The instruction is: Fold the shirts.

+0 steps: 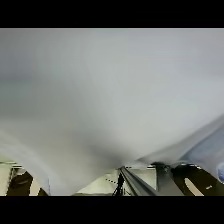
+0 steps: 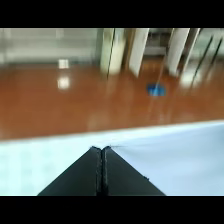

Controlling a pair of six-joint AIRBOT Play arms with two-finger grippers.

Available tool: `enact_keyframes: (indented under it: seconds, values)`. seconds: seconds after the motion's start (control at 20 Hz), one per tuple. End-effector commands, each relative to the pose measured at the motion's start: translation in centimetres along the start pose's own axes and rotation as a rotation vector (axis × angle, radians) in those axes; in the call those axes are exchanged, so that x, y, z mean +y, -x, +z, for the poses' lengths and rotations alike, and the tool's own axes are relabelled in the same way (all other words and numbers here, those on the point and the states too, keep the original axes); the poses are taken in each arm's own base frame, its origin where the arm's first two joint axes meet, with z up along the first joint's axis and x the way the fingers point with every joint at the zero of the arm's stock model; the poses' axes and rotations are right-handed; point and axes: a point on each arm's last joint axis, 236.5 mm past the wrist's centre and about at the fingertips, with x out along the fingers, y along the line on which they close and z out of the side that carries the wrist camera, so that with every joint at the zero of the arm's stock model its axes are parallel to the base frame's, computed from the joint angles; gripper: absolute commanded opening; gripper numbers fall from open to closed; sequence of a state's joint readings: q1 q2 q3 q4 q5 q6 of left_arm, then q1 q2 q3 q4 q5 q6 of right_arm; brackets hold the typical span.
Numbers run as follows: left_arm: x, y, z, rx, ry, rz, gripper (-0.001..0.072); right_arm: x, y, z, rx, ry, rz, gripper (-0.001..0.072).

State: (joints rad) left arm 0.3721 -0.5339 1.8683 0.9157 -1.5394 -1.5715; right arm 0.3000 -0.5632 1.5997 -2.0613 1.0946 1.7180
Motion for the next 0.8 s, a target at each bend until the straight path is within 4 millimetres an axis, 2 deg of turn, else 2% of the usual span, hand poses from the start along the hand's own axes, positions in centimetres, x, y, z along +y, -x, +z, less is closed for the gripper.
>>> enact_keyframes:
  seconds: [0.0,0.15,0.25,0.35,0.45,0.55,0.65,0.75]
  values:
    - [2.6,-3.3,-2.9,0.167,0.069,0.002,0.0025,3.4,-7.6,-5.1,0.208,0.178,0.003,0.0027]
    - [6.7,-8.4,-6.4,0.331,0.111,-0.013,0.0025,8.3,-15.6,-8.8,0.271,0.25,0.055,0.0027]
    - [9.6,-12.2,-9.8,0.453,0.184,-0.027,0.0026,11.8,-20.2,-12.7,0.333,0.271,0.103,0.0026]
    - [12.5,-16.2,-12.9,0.535,0.258,-0.033,0.0026,14.8,-23.3,-17.4,0.423,0.257,0.156,0.0026]
    - [15.6,-20.0,-16.1,0.589,0.323,-0.024,0.0026,17.5,-25.3,-22.0,0.517,0.235,0.207,0.0027]
    - [18.3,-23.3,-19.2,0.646,0.346,-0.027,0.0026,19.5,-26.6,-25.7,0.586,0.219,0.245,0.0026]
    - [21.0,-26.5,-22.3,0.698,0.407,-0.015,0.0027,20.7,-27.7,-28.4,0.629,0.186,0.268,0.0027]
    - [23.1,-28.9,-24.9,0.727,0.46,0.005,0.0027,20.7,-28.8,-30.7,0.683,0.07,0.267,0.0027]
